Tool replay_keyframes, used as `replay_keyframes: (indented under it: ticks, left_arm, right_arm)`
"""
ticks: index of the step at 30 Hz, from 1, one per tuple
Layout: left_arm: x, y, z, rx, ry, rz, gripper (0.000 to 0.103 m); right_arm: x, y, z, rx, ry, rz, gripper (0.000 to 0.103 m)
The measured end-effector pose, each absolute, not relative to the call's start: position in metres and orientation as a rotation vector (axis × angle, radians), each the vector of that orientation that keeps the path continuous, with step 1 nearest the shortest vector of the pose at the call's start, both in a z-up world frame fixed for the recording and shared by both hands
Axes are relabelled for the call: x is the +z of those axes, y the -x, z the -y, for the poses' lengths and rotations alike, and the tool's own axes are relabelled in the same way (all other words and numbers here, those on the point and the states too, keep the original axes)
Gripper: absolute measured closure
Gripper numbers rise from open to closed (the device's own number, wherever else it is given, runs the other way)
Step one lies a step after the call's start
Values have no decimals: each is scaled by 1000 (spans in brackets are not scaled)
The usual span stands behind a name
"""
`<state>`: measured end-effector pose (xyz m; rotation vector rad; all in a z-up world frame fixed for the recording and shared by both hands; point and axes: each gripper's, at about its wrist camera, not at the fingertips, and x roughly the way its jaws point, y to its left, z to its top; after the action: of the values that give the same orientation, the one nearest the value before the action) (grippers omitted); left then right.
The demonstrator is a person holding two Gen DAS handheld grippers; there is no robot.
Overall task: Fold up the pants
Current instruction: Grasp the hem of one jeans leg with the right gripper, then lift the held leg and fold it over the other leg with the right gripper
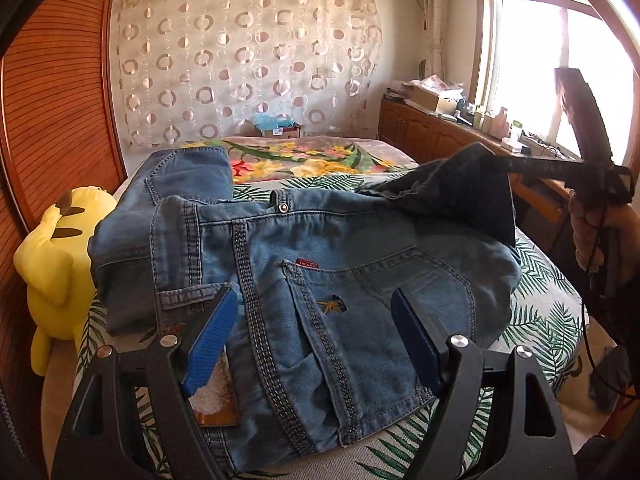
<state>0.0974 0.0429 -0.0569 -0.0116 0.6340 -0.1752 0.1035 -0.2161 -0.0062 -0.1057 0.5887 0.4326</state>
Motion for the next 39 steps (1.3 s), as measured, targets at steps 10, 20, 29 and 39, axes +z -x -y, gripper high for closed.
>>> replay_keyframes:
  ticks: [10,20,29,39]
  left_arm:
    - [-61,-102,-33,-190,14,-646,23]
    - [-63,-104,-29,-195,16,-663,23]
    - [-67,-103,-31,-193,17,-667,23]
    - [-64,-102,-32,-191,17,-673,23]
  right_arm:
    - [6,-90,192,438,171,-571,81]
    - [-14,-86,186,519,229,-560,81]
    - [-19,-90,174,563,272,-559,81]
    - [6,-102,176,517,268,-556,100]
